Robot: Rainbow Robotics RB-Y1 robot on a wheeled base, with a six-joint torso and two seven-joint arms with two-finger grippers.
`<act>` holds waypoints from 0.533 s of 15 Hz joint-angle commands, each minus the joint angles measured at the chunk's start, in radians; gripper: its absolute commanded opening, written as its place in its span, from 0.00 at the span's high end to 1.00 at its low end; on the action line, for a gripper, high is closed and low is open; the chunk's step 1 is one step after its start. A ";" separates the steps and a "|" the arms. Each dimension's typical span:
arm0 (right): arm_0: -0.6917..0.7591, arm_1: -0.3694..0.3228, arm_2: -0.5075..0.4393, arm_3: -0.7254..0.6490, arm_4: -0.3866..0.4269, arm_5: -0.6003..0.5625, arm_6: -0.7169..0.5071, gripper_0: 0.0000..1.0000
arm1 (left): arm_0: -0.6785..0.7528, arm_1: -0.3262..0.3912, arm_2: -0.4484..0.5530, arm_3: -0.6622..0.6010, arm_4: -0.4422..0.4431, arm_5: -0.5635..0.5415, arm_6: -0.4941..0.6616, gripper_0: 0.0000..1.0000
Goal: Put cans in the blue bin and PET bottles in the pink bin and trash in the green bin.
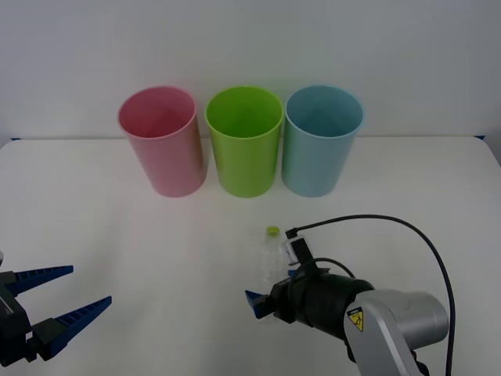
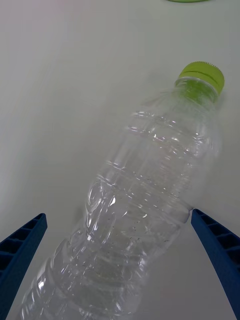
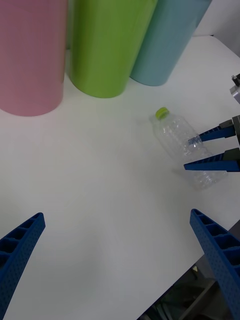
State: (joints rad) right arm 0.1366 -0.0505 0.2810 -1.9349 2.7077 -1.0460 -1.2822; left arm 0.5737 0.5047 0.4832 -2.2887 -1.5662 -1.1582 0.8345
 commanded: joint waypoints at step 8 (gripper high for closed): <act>-0.005 0.000 0.021 0.057 0.000 0.072 0.023 0.91 | 0.000 0.000 0.000 0.000 0.000 0.000 0.000 0.00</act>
State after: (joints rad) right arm 0.1318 -0.0506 0.3019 -1.8812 2.7077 -0.9778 -1.2613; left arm 0.5737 0.5047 0.4832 -2.2887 -1.5662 -1.1582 0.8345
